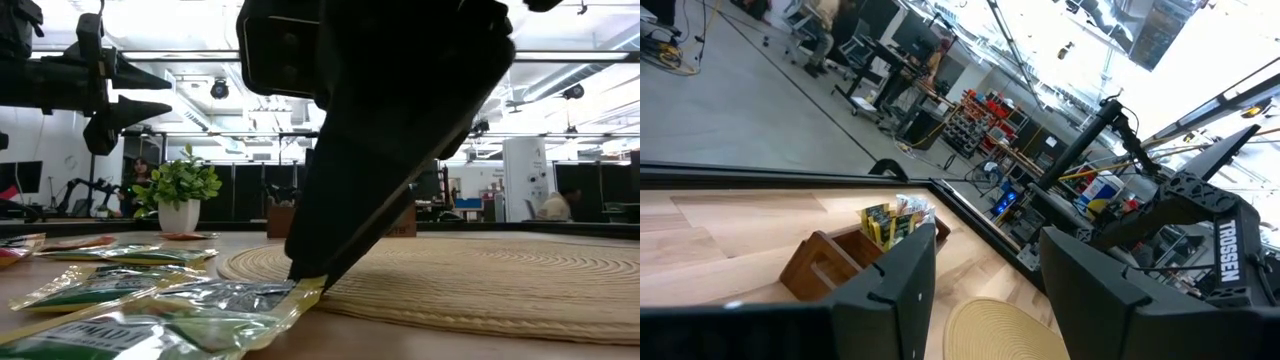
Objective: Pick & Place Tea
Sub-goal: Put the yellow tea bag into the middle section of the wooden organizer
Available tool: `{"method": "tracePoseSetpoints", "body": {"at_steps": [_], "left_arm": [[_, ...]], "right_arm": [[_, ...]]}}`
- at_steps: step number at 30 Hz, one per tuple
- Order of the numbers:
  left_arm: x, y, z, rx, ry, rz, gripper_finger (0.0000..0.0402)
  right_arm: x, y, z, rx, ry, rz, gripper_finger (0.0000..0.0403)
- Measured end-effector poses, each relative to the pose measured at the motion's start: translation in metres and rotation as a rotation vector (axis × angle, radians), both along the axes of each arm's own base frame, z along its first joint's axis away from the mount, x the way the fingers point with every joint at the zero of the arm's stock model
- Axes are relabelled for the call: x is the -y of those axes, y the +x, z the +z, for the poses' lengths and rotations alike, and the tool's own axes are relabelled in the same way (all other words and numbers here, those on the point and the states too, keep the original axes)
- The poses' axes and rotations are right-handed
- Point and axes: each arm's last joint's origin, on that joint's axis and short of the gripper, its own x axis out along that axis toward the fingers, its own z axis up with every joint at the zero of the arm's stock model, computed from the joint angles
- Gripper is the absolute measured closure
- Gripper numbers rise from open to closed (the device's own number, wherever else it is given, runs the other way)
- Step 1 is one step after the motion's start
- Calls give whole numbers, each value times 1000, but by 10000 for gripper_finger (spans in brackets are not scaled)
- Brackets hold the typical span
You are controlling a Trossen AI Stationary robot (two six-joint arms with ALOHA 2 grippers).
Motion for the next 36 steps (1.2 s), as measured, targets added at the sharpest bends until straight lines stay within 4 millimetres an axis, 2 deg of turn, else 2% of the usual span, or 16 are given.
{"method": "tracePoseSetpoints", "body": {"at_steps": [7, 19, 27, 36], "left_arm": [[0, 0, 0, 0, 0, 0, 228], [0, 0, 0, 0, 0, 0, 228], [0, 0, 0, 0, 0, 0, 228], [0, 0, 0, 0, 0, 0, 228]], "right_arm": [[1, -2, -2, -44, -10, -47, 245], [3, -4, -6, -78, -34, -42, 361], [7, -3, -7, -110, -7, -90, 392], [12, 7, 4, -70, -25, -79, 394]]}}
